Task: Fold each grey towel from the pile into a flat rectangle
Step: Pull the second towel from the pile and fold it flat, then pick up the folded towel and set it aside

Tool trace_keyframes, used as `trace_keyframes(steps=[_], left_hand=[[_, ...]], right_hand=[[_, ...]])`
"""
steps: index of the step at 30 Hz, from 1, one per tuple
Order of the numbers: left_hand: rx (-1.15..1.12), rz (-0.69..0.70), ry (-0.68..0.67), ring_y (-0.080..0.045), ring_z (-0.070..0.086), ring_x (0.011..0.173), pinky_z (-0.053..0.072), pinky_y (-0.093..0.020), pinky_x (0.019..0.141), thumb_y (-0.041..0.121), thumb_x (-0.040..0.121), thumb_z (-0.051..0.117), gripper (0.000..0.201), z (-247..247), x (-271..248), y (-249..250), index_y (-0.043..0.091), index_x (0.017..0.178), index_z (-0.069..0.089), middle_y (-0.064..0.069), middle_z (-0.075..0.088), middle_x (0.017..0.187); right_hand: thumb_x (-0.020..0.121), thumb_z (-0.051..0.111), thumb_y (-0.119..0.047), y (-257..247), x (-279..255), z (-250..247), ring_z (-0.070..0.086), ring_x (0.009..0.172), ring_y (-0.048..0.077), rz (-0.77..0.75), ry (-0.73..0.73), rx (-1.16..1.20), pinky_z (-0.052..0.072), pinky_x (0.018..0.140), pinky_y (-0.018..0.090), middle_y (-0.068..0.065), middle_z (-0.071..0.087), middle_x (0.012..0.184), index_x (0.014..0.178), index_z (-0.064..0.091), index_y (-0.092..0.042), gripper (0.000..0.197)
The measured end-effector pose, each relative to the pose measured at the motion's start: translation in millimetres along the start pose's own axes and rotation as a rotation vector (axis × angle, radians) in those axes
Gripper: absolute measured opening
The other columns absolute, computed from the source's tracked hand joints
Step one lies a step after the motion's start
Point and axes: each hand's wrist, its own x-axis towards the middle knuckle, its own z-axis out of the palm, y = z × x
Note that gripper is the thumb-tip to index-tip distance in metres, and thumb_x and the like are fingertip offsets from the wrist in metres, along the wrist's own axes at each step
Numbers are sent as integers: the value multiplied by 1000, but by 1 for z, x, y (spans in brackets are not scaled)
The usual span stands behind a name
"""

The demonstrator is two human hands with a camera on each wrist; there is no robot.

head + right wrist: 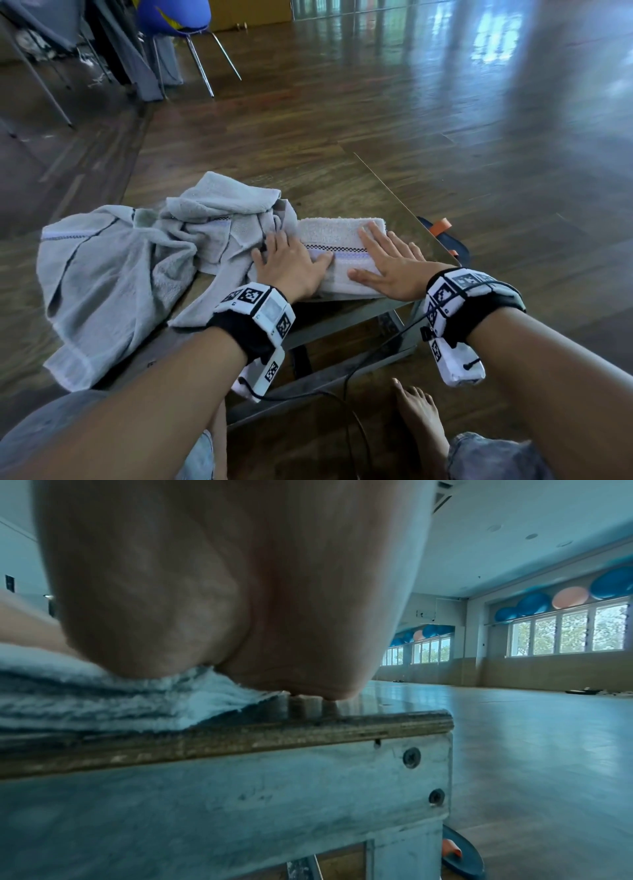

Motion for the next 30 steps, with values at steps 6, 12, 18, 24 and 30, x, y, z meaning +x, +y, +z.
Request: trace_keyframes(steps=[6,12,18,24,30], left_hand=[[-206,42,201,-31,39,127,29,-52,107,53,75,65,45,-19,-4,10,17,101,60,-8,52,125],[-906,185,96,-8,66,72,48,-19,56,22,82,65,6,-75,-31,13,22,77,62,10,67,74],[-1147,228,131,-12,72,79,56,-25,62,16,79,69,14,-169,-85,-58,23,91,71,6,75,84],[-1256,149,207,-20,73,81,59,-29,67,7,88,66,18,-241,-164,-187,12,105,70,-6,76,96],[-1281,-54,438,-22,70,102,56,-38,85,19,85,74,38,-261,-269,-328,25,122,66,1,73,115]], right_hand=[[72,32,-86,-3,-9,-9,-7,154,32,4,51,90,3,123,49,-2,-27,164,157,-16,-34,110],[61,62,-79,-37,-16,-37,33,140,46,-17,248,340,28,115,62,24,22,159,158,-1,-23,128],[69,60,-75,-125,-9,-60,55,96,-5,-260,466,737,51,63,9,0,49,128,135,16,-13,100],[78,77,-29,-271,-22,-84,73,84,7,-517,213,1052,57,56,22,1,74,103,136,14,-29,86],[91,71,-14,-439,-52,-76,61,118,21,-734,58,682,51,102,45,12,57,132,137,12,-21,75]])
